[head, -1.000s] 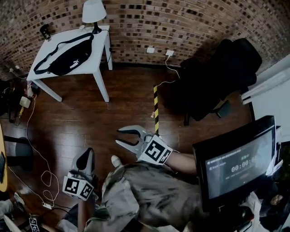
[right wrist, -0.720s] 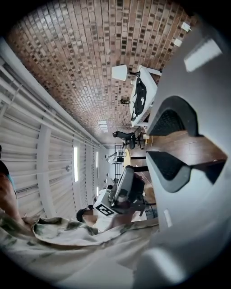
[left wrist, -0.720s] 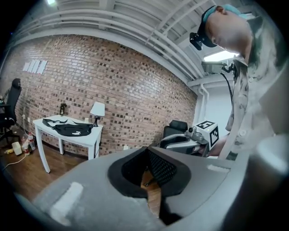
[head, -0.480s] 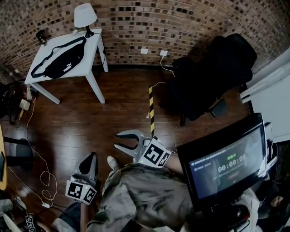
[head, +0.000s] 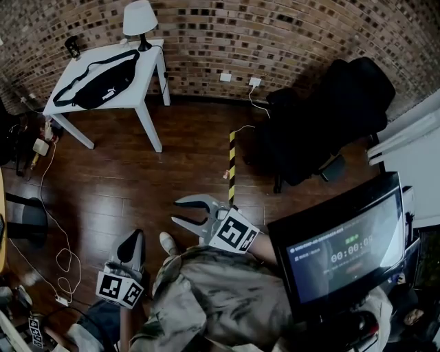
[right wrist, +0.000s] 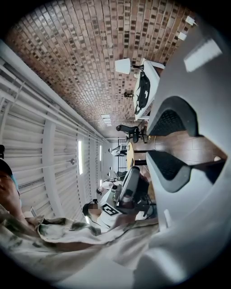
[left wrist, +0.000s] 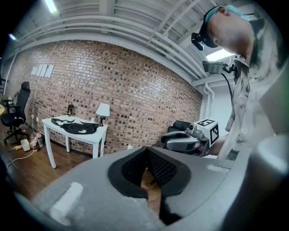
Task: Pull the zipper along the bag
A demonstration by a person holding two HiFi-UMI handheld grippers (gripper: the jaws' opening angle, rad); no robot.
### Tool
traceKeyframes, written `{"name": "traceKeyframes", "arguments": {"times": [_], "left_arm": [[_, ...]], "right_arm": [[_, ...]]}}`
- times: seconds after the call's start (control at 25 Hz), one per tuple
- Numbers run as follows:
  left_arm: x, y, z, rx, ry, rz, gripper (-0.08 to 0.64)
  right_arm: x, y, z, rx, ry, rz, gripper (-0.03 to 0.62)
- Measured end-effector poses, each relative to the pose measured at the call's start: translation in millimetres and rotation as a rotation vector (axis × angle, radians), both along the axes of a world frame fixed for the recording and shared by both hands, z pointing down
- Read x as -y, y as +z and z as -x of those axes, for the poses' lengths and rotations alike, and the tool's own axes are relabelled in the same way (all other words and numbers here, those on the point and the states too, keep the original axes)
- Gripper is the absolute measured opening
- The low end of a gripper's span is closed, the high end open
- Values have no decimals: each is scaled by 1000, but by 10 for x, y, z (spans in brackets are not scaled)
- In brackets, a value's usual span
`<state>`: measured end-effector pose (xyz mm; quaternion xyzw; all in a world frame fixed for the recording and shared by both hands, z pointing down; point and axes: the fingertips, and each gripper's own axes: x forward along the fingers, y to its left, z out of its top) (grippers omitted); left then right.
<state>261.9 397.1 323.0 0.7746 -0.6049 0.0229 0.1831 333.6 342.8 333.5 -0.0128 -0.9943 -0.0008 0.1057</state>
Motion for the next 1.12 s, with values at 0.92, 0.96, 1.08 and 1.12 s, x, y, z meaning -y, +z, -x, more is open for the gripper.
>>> {"name": "traceKeyframes", "arguments": {"times": [0.92,0.96,1.08,1.12], "left_arm": [[356,162,-67,8,5,32,2],[391,170,-50,7,4,33,2],[535,210,3,5,16,30,2],[589,229,19,4,23,27,2]], "right_arm": [[306,214,-163,-19,6,2,110],[342,228,-157,-21,8,3,110],[487,274,-143,-29,24,3,110],[541,290,-141,-32,32,4,110]]}}
